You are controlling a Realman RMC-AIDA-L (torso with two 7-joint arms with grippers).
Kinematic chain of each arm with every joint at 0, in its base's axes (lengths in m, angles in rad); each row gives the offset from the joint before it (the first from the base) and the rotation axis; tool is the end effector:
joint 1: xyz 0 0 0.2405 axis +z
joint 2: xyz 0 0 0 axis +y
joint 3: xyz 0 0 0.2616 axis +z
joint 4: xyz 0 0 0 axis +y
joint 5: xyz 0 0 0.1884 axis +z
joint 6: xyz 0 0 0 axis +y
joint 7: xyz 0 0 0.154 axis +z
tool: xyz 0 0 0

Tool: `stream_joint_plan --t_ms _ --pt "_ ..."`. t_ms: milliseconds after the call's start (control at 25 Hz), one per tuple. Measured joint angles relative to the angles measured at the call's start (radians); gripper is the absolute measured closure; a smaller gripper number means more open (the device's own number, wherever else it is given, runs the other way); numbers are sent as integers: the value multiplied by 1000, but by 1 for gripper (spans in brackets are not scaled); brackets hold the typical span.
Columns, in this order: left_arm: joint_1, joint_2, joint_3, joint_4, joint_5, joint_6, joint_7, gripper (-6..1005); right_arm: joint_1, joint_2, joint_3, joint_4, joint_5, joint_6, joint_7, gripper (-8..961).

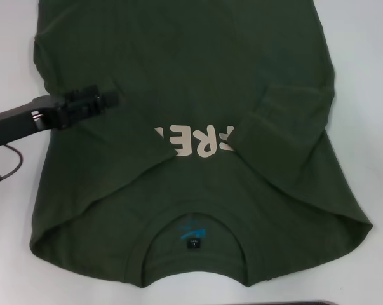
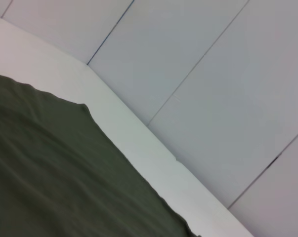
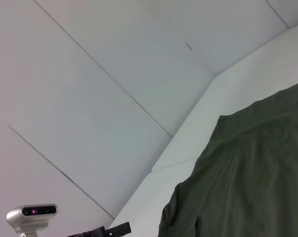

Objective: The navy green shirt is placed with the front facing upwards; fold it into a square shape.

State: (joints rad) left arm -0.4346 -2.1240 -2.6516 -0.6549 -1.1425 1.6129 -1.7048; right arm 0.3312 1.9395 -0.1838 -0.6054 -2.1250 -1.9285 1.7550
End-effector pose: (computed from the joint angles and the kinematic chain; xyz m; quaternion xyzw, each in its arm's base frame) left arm -0.2733 0.2942 -0.0041 -0.8313 -0.4263 -0.3347 0.1235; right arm 0.3234 0.2415 0.0828 -0.7926 0.4643 0.3747 0.1256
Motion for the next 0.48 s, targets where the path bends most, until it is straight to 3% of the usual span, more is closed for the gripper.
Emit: stream_joint_plan --t_ms 480 --pt "94 79 5 -15 83 120 -8 182 6 -6 11 21 4 14 12 239"
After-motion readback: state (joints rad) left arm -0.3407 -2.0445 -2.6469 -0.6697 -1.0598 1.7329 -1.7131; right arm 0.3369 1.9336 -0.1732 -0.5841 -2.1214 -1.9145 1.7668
